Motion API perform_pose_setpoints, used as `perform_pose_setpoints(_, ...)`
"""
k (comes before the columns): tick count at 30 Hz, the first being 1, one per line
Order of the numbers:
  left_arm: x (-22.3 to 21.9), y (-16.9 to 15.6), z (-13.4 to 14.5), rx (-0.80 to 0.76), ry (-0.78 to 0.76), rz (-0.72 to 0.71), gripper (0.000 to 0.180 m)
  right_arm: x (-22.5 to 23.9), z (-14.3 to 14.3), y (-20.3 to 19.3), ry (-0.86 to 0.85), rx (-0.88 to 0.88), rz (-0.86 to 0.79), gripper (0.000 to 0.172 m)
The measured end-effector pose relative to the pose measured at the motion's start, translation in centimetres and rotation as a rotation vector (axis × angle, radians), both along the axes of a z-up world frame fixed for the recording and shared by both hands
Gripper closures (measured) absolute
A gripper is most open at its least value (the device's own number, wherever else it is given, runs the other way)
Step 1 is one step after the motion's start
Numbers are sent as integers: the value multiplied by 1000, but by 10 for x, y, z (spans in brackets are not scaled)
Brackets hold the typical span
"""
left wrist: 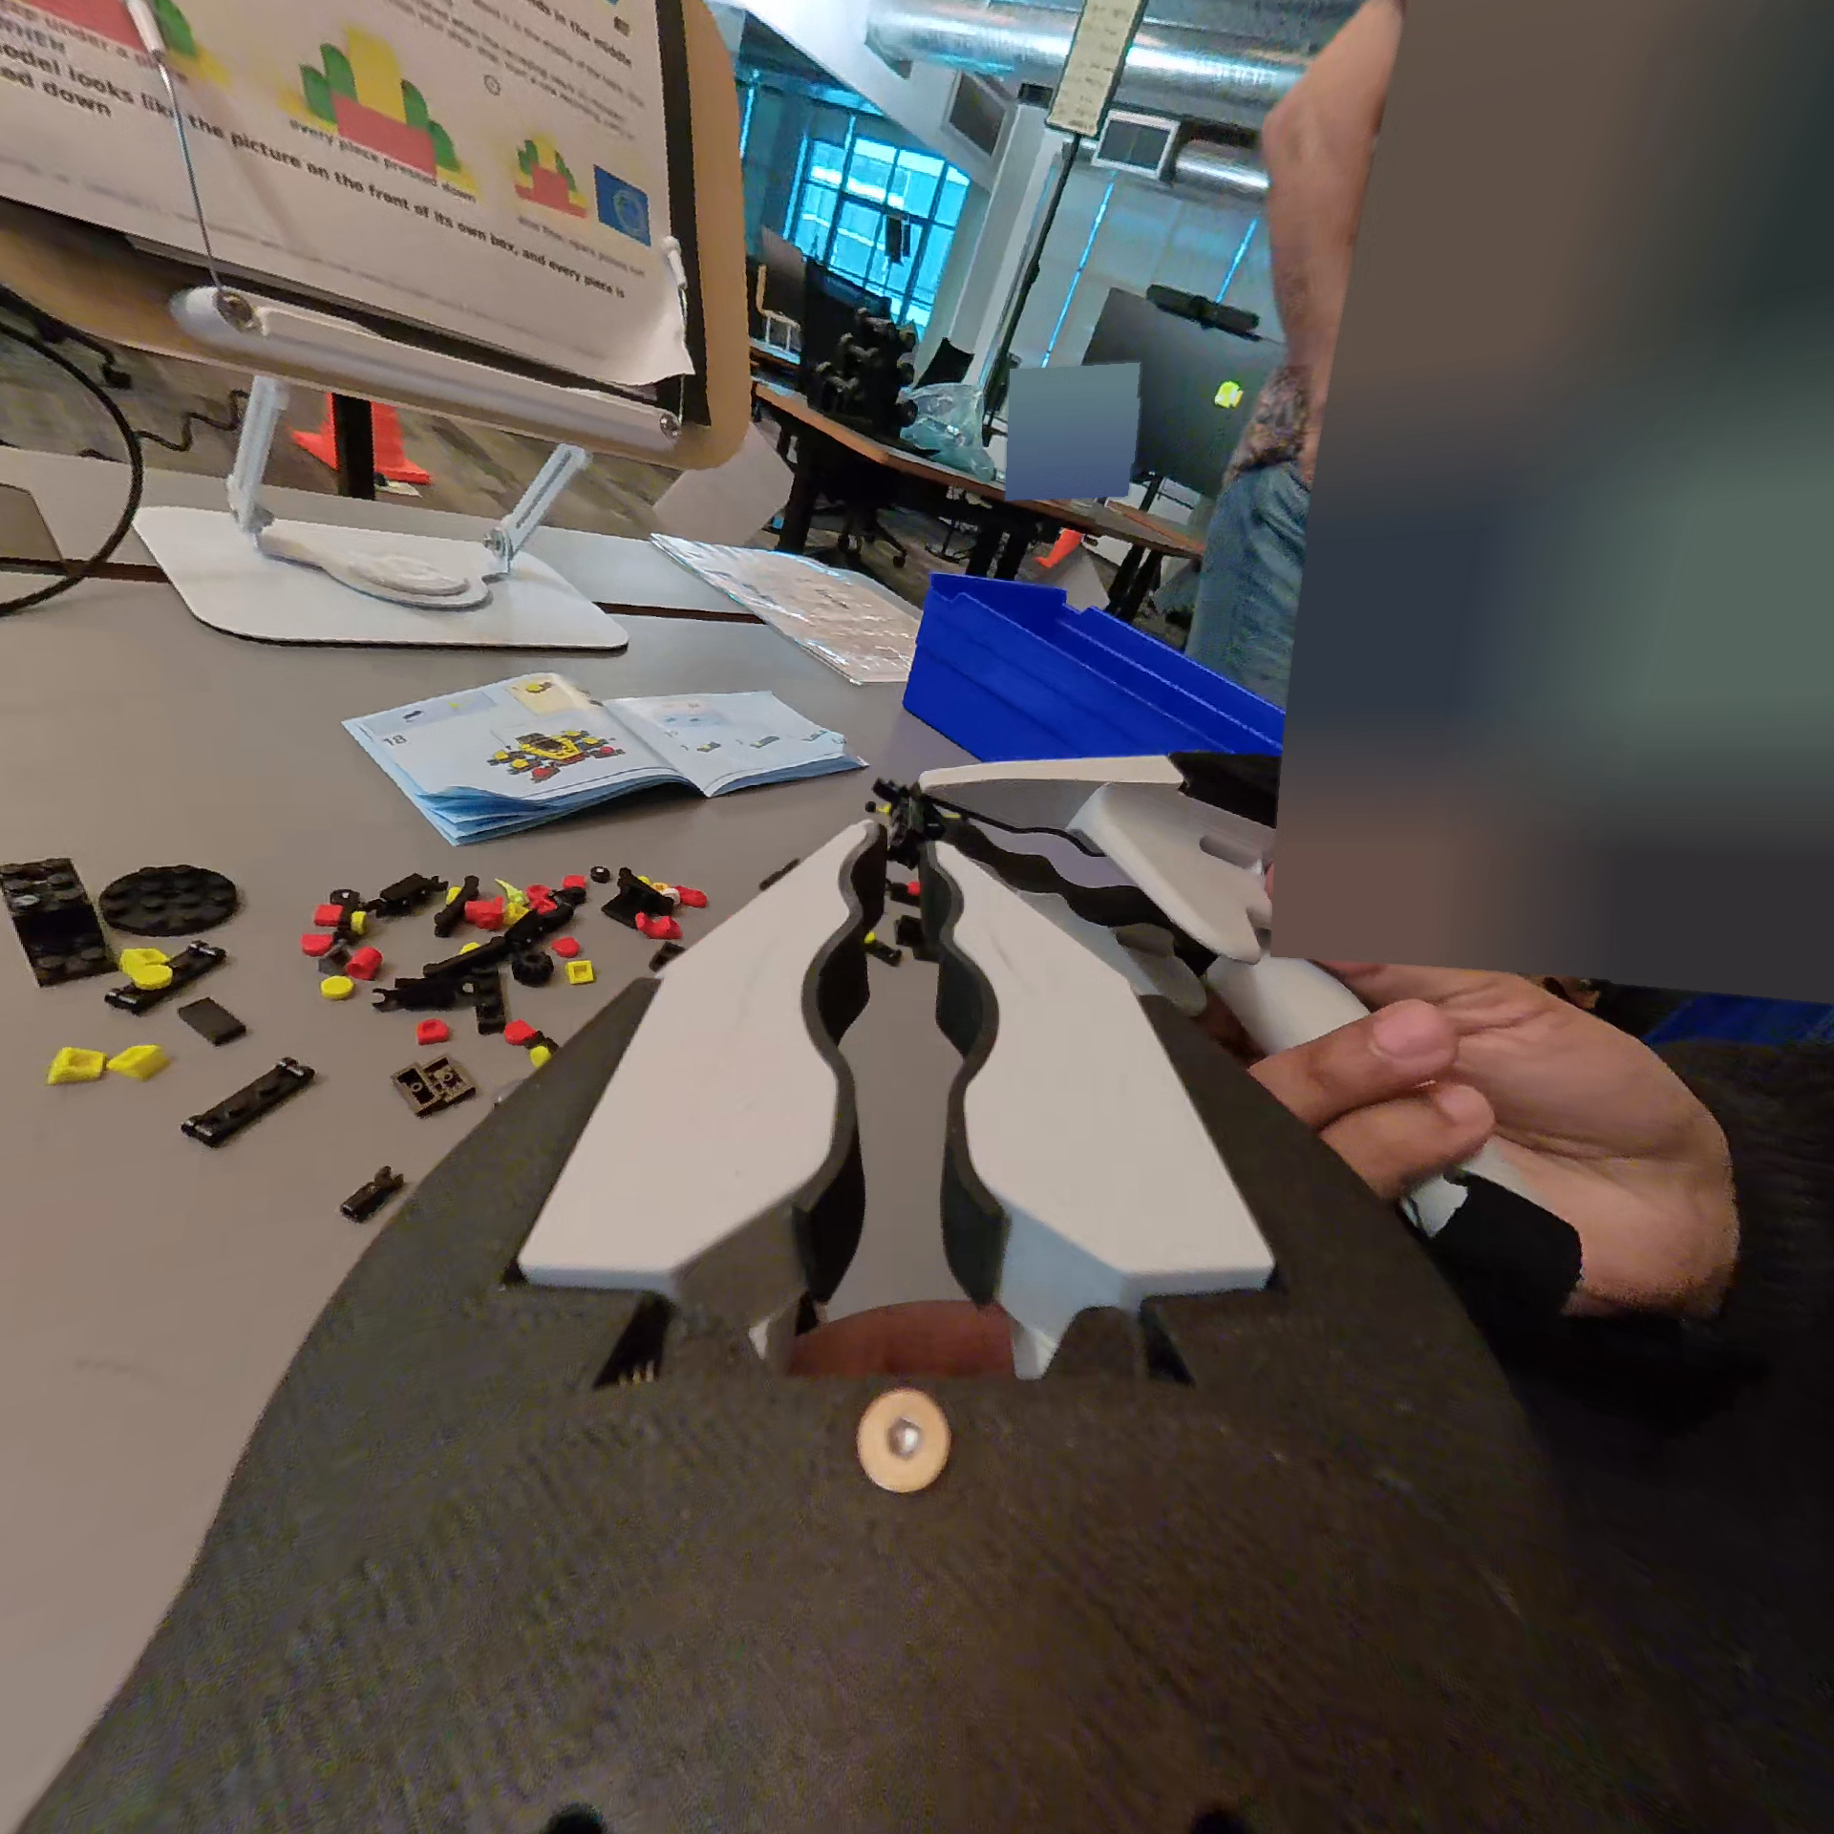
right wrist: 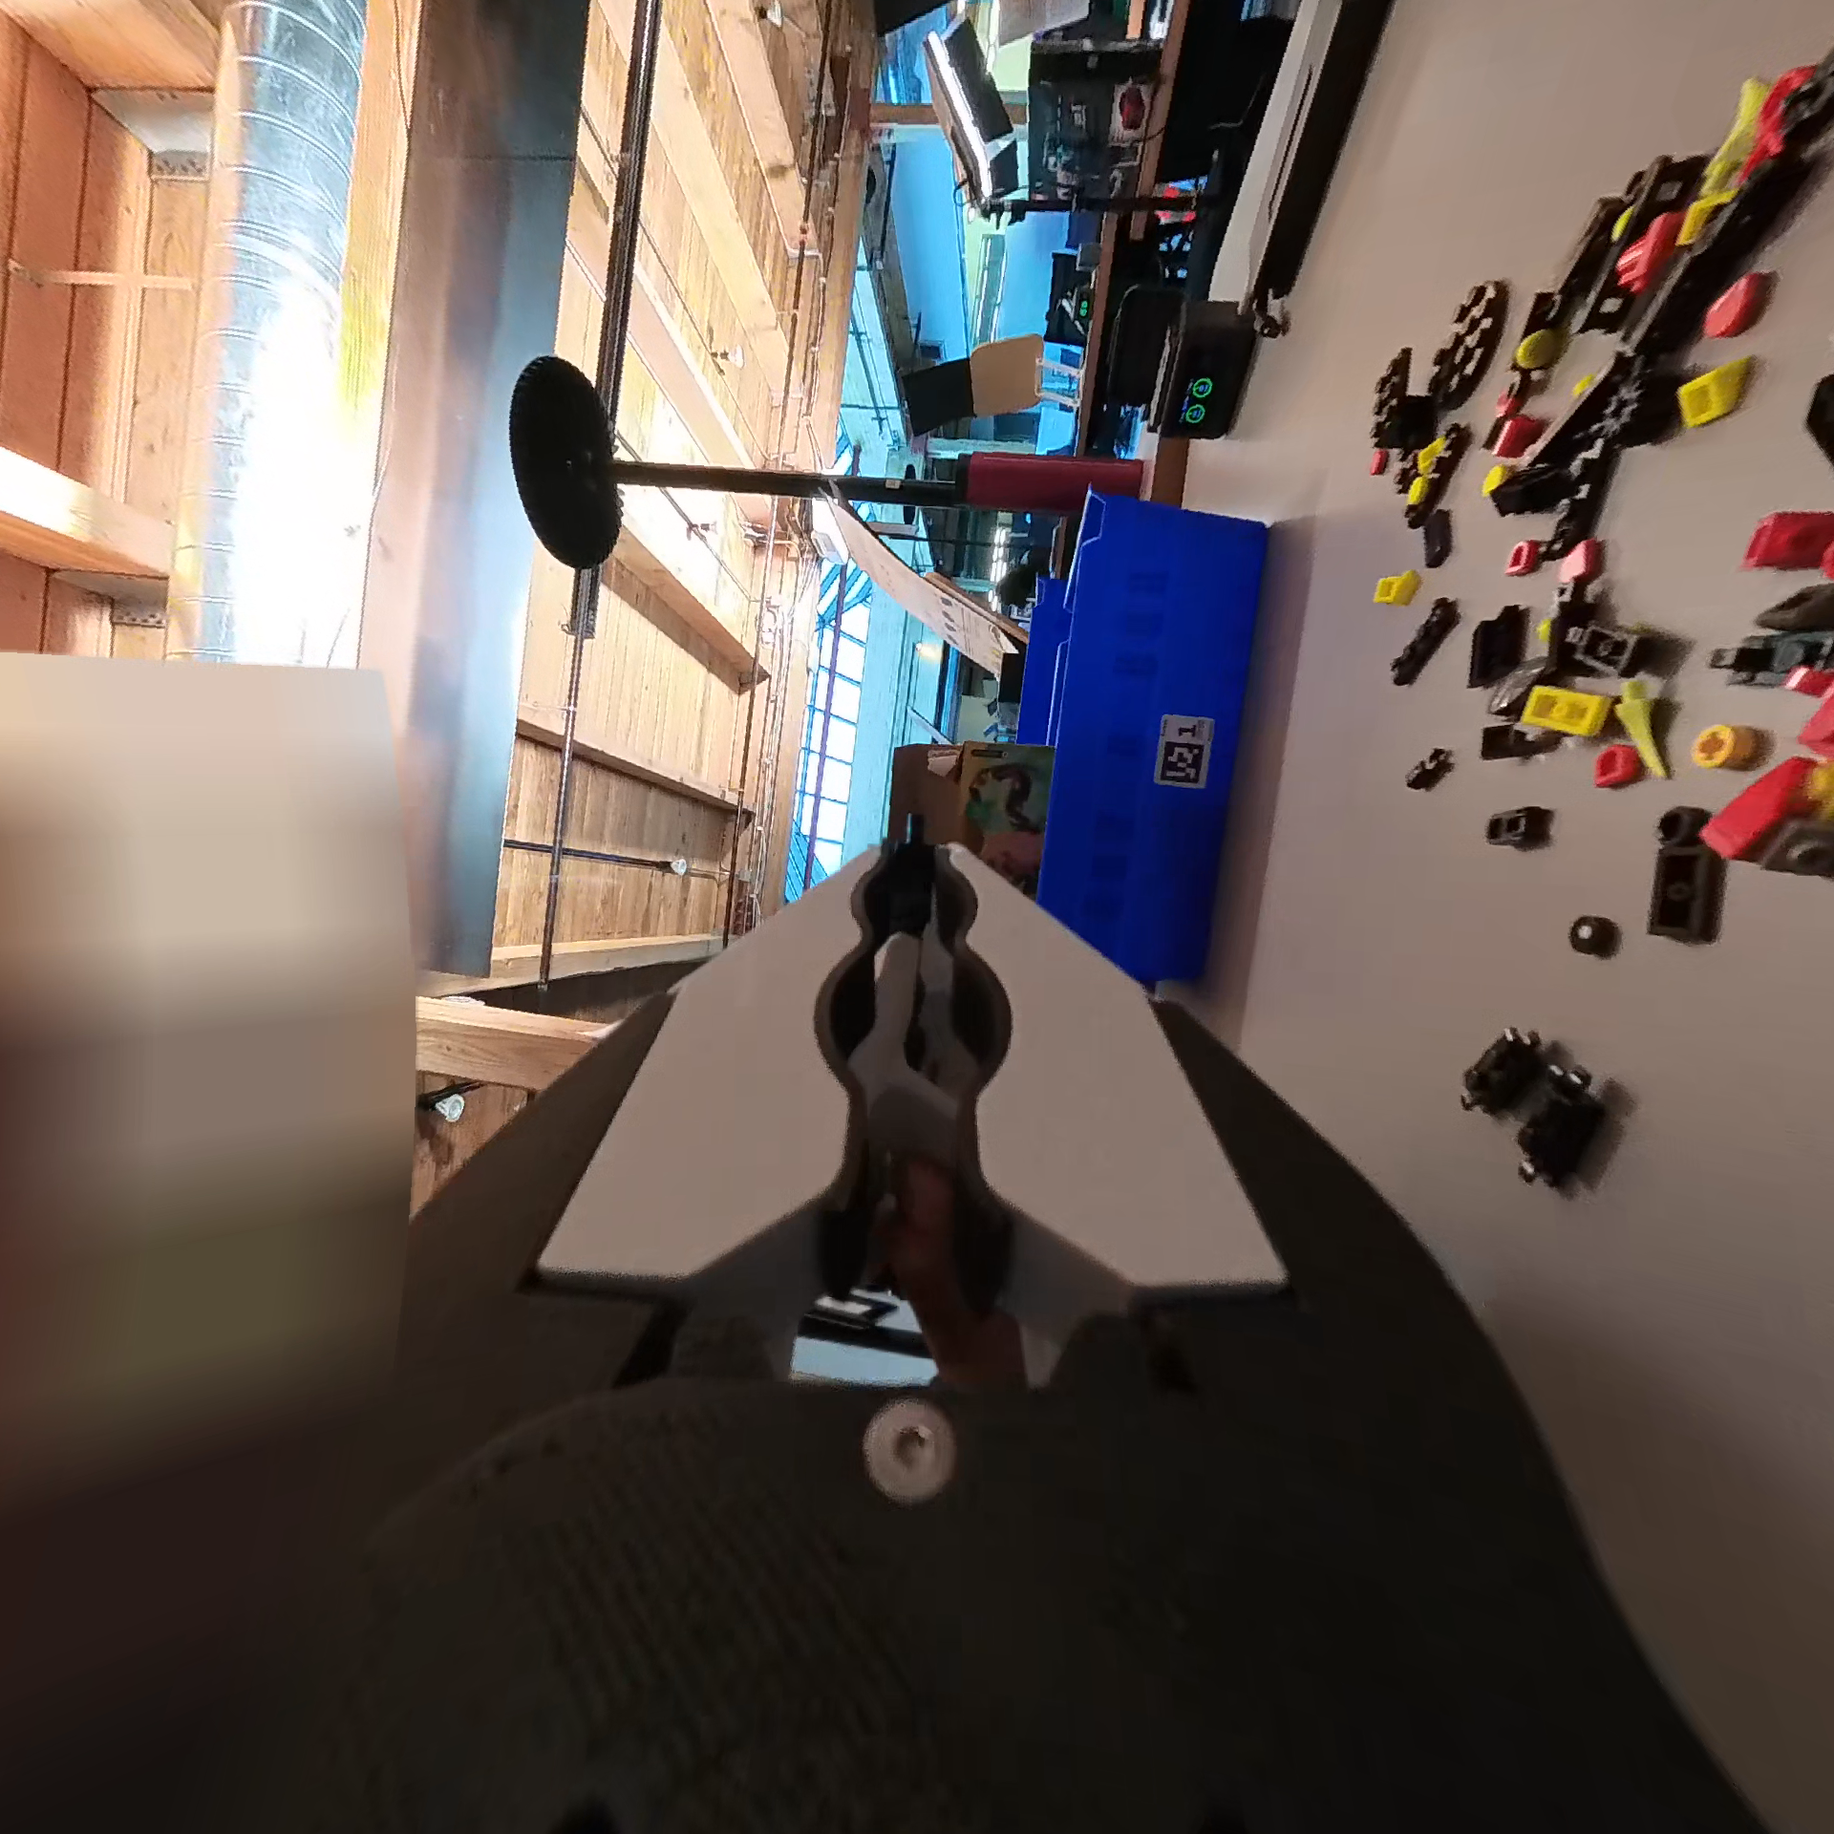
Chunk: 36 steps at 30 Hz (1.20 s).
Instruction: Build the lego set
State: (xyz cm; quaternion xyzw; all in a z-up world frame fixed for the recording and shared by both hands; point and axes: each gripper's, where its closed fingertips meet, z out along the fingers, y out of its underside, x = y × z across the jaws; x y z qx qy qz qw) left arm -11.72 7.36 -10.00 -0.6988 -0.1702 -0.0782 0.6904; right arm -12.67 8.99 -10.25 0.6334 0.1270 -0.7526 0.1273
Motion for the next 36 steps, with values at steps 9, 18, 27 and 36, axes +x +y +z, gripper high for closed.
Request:
perform_pose_setpoints(9,5,4,-3,-16,4,-19,176,1,0,2,-7,-24,-30,166)
perform_pose_setpoints(18,5,4,-8,-59,36,3,177,0,-1,3,-11,-20,-47,166)
perform_pose_setpoints(27,-2,4,-11,-70,20,40,177,0,-5,-1,-33,4,-54,166)
perform_pose_setpoints(36,2,5,-9,-61,21,22,176,0,-3,1,-17,59,-85,166)
